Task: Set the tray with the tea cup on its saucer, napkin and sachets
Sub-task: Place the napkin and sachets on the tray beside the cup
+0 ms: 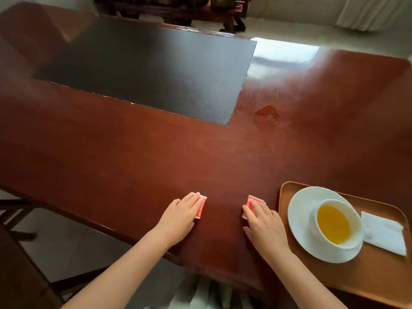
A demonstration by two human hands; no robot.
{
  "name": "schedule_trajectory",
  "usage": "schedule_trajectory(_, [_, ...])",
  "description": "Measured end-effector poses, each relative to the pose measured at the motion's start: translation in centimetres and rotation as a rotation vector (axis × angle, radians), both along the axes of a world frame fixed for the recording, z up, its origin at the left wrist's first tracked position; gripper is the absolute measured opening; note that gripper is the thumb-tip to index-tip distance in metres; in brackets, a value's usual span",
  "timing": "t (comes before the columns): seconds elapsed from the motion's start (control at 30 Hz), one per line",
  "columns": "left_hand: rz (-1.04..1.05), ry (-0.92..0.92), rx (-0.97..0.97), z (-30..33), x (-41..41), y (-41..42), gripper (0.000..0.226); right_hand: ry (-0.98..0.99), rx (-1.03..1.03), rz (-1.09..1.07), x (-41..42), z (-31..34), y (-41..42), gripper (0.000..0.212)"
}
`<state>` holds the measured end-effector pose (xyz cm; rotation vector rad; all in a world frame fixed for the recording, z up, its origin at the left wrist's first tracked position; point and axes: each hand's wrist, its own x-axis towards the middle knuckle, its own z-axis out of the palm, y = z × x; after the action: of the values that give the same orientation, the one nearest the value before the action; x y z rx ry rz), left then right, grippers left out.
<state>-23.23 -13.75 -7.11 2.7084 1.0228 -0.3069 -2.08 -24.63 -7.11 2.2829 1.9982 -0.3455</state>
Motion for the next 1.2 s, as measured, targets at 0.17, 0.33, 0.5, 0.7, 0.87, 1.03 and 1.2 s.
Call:
schedule_trajectory(0.17, [-0.086, -0.247, 0.122, -0.4, -0.8, -0.9, 0.067, 0.014, 0.161, 0.033, -1.1, 0.1, -0.2, 0.049])
schedule_trajectory(0.33, [-0.121, -0.328, 0.151, -1.3, -1.1, -1.4, 0.049, -0.02, 0.267, 0.141, -1.4, 0.1, -0.1, 0.048])
schedule_trajectory(0.5, [-0.016, -0.398, 0.09, -1.0, -0.8, -2.1, 0.032, -0.026, 0.263, 0.265, -0.5, 0.0, -0.1, 0.029])
schedule_trajectory(0.7, [0.405, -0.596, -0.129, 0.5, -0.6, -2.6, 0.016, 0.194, 0.31, -0.096, -1.5, 1.5, 0.5, 0.013])
schedule_trajectory(0.87, [1.005, -0.905, -0.773, 2.1, 0.7, -2.3, 0.024, 1.278, 0.231, -0.859, -3.2, 3.8, 1.8, 0.013])
schedule_trajectory(1.03, [1.009, -1.009, -0.954, 3.6, 1.8, -3.2, 0.018, 1.327, 0.288, -0.821, -4.7, 5.5, 1.6, 0.014])
schedule_trajectory(1.2, [0.927, -1.042, -0.999, 4.8, 2.8, -3.9, 0.01, 1.021, 0.386, -0.666, -4.9, 6.1, 1.5, 0.019])
